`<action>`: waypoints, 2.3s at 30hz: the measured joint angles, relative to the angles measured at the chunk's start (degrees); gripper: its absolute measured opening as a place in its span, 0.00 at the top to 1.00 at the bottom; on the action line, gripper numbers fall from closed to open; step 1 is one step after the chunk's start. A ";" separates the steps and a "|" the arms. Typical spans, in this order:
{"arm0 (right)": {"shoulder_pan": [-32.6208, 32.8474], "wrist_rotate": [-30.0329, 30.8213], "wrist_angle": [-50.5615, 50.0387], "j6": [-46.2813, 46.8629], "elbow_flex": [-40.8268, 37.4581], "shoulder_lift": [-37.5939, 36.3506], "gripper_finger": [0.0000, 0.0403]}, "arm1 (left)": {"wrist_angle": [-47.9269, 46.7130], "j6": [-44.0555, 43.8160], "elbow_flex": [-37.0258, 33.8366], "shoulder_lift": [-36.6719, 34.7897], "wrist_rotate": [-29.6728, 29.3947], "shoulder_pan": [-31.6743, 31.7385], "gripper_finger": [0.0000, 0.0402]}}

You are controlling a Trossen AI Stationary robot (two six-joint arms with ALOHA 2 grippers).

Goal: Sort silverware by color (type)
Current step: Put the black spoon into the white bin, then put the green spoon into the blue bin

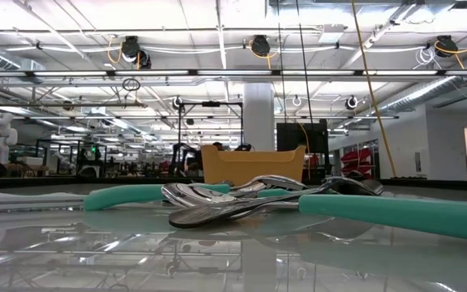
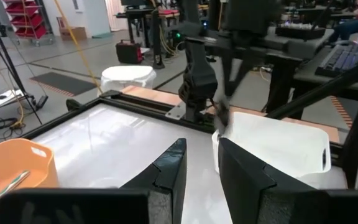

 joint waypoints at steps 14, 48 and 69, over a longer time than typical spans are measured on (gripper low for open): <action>0.00 -35.76 -14.03 -0.03 2.39 6.69 0.99 | -0.13 -1.13 0.00 0.00 0.00 0.46 0.76; -5.40 -40.77 -13.99 -32.87 2.24 25.46 0.93 | -1.34 -1.21 -0.04 0.00 0.02 0.57 0.76; -5.42 -32.35 -13.97 -29.85 2.29 26.38 0.60 | -3.20 -2.46 -0.07 0.00 0.04 0.57 0.76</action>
